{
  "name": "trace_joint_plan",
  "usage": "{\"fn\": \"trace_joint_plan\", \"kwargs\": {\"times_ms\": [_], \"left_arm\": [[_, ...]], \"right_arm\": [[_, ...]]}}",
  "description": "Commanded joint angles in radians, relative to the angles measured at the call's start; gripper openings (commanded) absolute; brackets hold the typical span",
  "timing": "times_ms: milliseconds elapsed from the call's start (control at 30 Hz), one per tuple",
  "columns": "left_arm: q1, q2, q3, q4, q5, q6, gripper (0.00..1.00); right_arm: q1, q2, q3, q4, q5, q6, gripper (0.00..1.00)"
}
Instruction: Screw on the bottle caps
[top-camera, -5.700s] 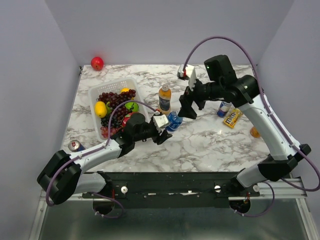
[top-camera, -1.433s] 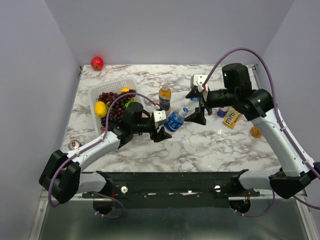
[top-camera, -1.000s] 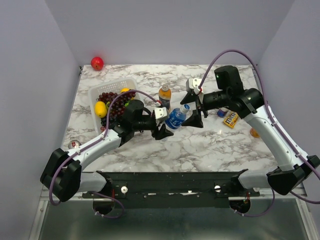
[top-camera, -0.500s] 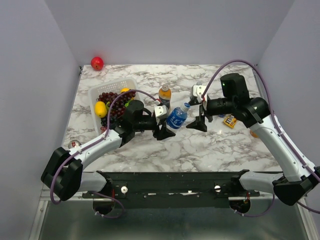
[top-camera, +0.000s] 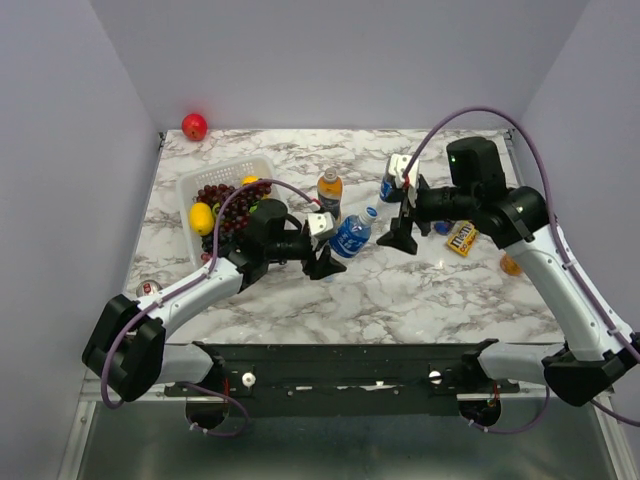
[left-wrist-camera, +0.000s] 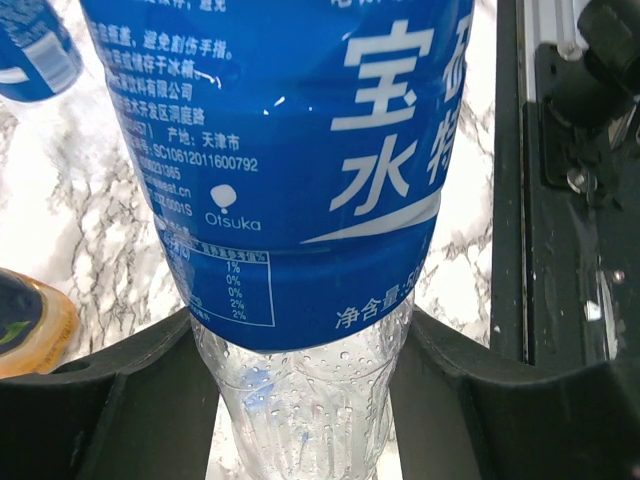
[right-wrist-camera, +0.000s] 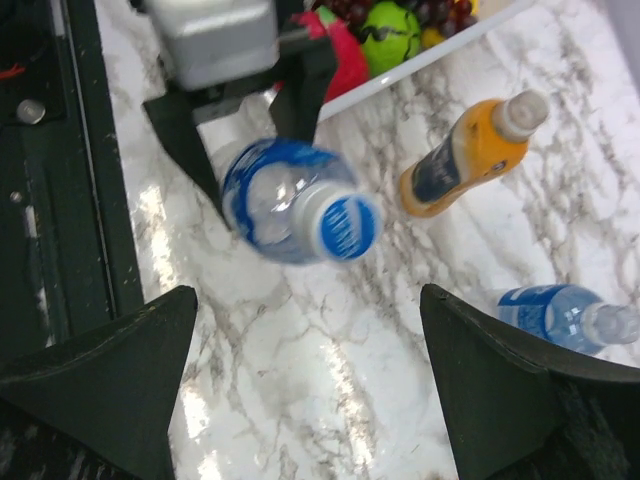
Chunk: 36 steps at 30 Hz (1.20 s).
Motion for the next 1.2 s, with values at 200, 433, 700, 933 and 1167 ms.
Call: {"fn": "trace_joint_plan", "kwargs": {"times_ms": [200,433,700,933,1167], "left_arm": [[-0.042,0.013,0.079,-0.165,0.048,0.173,0.0],[-0.036,0.005,0.07,-0.077,0.02,0.063,0.0],[-0.031,0.007,0.059,-0.038,0.014,0.012,0.0],[-0.016,0.023,0.056,0.005,0.022,-0.073,0.0],[0.0,0.034,0.041,0.056,0.013,-0.145,0.0]], "right_arm": [[-0.003,0.082,0.069,0.125,-0.17,-0.057,0.99],[-0.003,0.056,0.016,0.092,-0.192,-0.122,1.0],[-0.002,0.033,-0.02,0.059,-0.199,-0.137,0.99],[-0.002,0.005,-0.035,0.043,-0.196,-0.151,0.99],[-0.002,-0.027,-0.061,0.008,-0.155,-0.188,0.99]]}}
